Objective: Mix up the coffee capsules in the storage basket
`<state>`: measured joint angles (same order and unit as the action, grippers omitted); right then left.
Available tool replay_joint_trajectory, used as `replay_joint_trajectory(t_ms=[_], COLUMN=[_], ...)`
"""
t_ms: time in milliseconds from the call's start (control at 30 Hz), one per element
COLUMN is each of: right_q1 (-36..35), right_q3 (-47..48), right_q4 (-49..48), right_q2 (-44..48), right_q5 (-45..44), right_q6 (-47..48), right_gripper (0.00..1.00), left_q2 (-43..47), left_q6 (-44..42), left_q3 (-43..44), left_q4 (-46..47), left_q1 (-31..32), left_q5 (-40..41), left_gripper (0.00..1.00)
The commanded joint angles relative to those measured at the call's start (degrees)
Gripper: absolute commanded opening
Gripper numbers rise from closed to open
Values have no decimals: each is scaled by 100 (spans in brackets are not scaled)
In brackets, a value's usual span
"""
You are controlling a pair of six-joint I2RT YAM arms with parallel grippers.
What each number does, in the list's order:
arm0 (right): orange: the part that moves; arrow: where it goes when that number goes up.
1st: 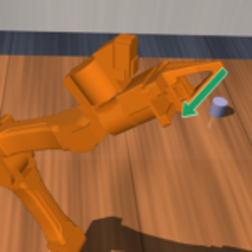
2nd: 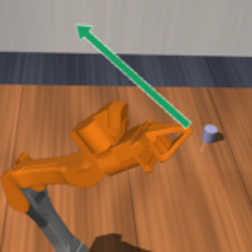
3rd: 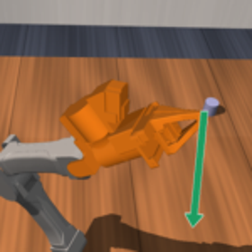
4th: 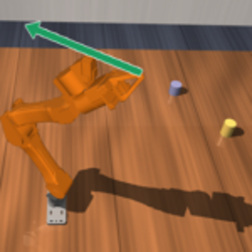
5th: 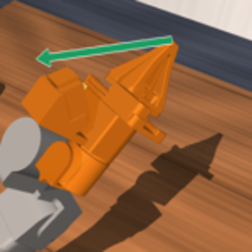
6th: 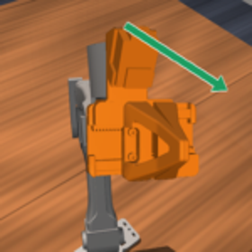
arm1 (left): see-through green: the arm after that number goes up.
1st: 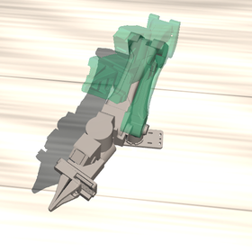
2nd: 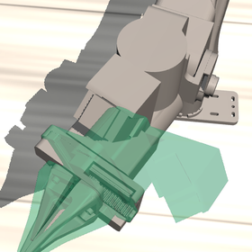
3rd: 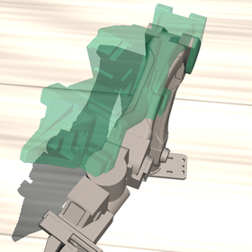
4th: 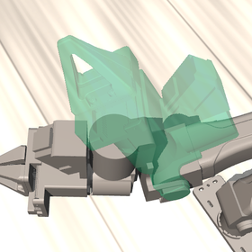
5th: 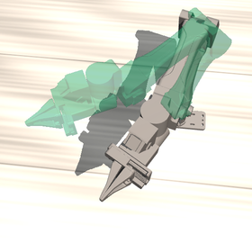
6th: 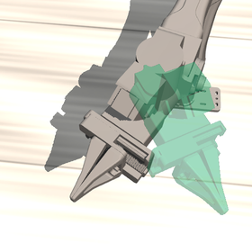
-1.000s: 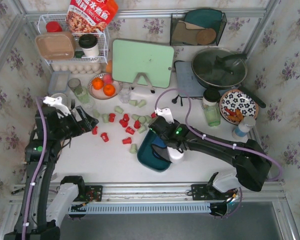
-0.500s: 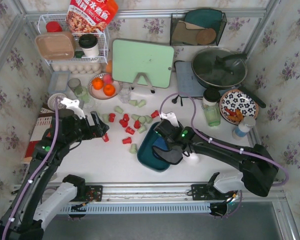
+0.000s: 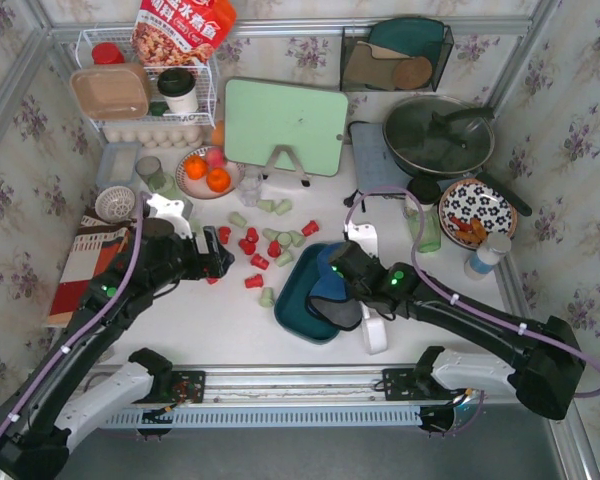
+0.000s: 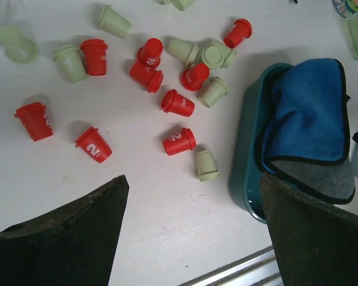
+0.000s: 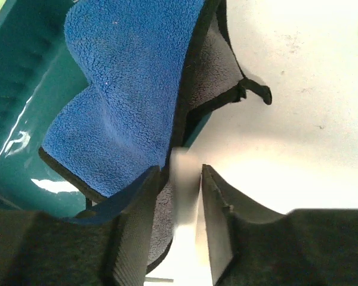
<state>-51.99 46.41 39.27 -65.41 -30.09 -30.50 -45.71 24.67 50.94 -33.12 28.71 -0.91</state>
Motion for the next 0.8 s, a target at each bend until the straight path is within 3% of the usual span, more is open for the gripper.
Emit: replay_joint_trajectory(t_ms=[0,100,233,333,567,767], right_q1=[12,14,13,13,106,1178], right_q3=[26,-35,-141,-133,-787,-1388], right_q4=[197,205,178,294,387,-36], right_q2=[184,253,253,243,1316,1994], right_q5=[-218,-85,-15,-239,-1212,-663], right_q6=[-274,-334,-431,-642,-2157,-2107], right_gripper=[42,53,48,54,52,57], left_q2=[-86,-156,-234,-312,-627,-630], left_q6=[-170,-207,-200,-218,-449,-680], left_q3=[-14,-16,-27,-16,91,219], left_q4=[320,374,448,509,598,528], left_q1=[260,432,565,661,1105,1377], left_q5=[224,340,415,405,540,808], left_gripper=[93,93,93,93,92,92])
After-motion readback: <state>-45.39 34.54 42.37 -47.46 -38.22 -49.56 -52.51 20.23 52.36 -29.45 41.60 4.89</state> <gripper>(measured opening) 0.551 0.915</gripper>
